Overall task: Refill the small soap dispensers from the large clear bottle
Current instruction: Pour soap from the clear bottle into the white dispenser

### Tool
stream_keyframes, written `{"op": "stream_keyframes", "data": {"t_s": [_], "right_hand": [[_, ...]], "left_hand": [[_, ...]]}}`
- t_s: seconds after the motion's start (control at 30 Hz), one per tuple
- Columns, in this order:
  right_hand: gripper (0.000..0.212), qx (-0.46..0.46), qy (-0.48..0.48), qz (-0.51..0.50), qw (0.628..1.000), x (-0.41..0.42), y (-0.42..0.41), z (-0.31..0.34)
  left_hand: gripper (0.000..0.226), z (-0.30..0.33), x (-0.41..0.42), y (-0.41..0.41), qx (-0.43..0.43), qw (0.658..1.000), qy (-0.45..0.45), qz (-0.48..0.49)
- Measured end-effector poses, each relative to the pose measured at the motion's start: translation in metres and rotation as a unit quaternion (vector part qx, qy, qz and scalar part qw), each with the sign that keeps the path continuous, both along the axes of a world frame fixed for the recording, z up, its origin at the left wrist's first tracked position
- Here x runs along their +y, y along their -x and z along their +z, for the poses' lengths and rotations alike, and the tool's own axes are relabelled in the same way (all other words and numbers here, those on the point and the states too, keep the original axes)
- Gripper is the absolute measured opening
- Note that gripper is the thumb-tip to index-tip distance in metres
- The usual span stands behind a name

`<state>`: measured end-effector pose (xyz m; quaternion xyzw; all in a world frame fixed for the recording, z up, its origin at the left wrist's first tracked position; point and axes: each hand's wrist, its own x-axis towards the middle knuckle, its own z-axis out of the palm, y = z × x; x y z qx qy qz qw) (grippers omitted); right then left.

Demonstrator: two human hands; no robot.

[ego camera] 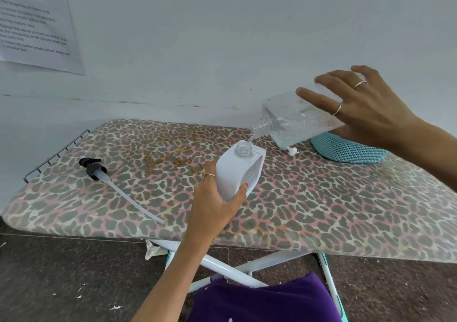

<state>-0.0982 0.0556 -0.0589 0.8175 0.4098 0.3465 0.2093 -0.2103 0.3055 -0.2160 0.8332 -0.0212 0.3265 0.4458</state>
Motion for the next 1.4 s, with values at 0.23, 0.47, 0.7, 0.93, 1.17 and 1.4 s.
{"op": "stream_keyframes", "data": {"t_s": [0.23,0.47,0.7,0.93,1.17,1.4], "right_hand": [[0.096,-0.005,0.007,0.0,1.0,0.001,0.001,0.003],[0.097,-0.004,0.016,-0.004,1.0,0.005,0.002,0.005],[0.097,-0.011,0.028,0.0,1.0,0.009,0.003,0.008],[0.091,-0.022,0.041,0.012,0.999,0.01,0.003,0.009],[0.081,-0.033,0.053,0.021,0.998,0.01,0.002,0.01],[0.066,-0.05,0.054,0.023,0.997,0.009,0.001,0.012]], "left_hand": [[0.063,0.001,-0.001,0.0,0.001,1.0,0.0,-0.001],[0.06,0.001,-0.001,0.001,0.002,1.0,-0.001,0.0],[0.061,0.0,0.0,0.0,0.0,1.0,0.001,-0.002],[0.061,0.0,-0.001,0.0,-0.007,1.0,-0.003,-0.001],[0.061,0.0,0.0,0.0,-0.008,1.0,-0.004,-0.002],[0.061,-0.001,0.0,0.0,-0.005,1.0,0.0,-0.004]]}}
